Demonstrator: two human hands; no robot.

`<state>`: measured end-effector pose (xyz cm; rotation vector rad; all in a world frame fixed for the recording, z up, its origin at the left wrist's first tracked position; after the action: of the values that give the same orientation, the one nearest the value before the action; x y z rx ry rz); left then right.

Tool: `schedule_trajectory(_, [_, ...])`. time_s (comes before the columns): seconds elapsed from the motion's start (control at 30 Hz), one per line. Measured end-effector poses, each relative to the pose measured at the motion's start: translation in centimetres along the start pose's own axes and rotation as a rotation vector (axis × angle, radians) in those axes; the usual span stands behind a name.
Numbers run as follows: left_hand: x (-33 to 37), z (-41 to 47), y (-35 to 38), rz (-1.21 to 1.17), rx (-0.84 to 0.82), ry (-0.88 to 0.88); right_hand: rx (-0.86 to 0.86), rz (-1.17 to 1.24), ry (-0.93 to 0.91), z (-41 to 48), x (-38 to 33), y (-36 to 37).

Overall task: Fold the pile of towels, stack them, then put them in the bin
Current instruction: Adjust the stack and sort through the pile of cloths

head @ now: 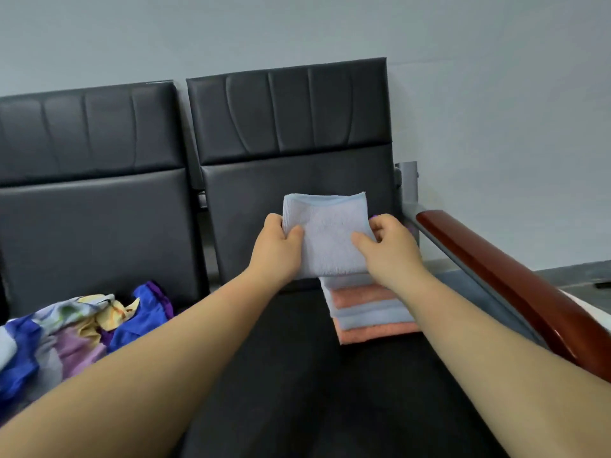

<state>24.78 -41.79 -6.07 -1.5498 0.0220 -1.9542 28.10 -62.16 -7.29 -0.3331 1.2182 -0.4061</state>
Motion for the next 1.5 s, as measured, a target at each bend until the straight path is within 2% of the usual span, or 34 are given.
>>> schedule_trajectory(0.23, [1.0,10.1,7.5,-0.128,0.02,-0.141,0.104,-0.211,-0.002,11.6,1.9,-1.7])
schedule_trajectory(0.4, [-2.2,11.8,12.4,-0.115,-0.052,-0.379,0.023,-0.365,0.135,15.2,6.8,0.2])
schedule_trajectory(0.47, [-3.0,11.4,13.0,-0.054,-0.074,-0.393,-0.017,-0.427,0.184,14.6,7.9,0.7])
schedule_trajectory(0.6, [-2.9,9.3,11.9,0.073,-0.113,-0.307,-0.028,-0.452,0.171,11.7,7.7,0.1])
schedule_trajectory(0.87, [-2.2,2.2,5.3,0.084,-0.132,-0.264,-0.051,-0.405,0.234,3.7,5.2,-1.3])
schedule_trajectory(1.07, [-4.4,-4.0,-1.5,0.097,-0.079,-0.284,-0.215,-0.364,0.183,-3.3,1.3,0.9])
schedule_trajectory(1.27, [-9.1,-8.9,-11.2,0.158,-0.033,-0.302,-0.468,-0.385,0.033,-8.4,-3.1,9.0])
schedule_trajectory(1.4, [-12.2,-10.6,-18.5,0.294,0.001,-0.328,-0.645,-0.35,-0.091,-10.8,-7.2,16.0])
schedule_trajectory(1.5, [-13.9,-10.5,-24.5,0.485,0.059,-0.319,-0.739,-0.351,-0.147,-12.8,-10.2,21.4])
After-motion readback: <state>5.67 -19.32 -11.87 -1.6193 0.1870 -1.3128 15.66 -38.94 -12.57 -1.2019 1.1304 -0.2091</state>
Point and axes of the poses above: each hand's wrist, its own z-axis towards the middle knuckle, its own y-axis out of the palm, x = y × z, the point moved 4 cm from there along z, towards the middle knuckle, and after that the axes turned 5 degrees about -z, right-handed, at the moved point
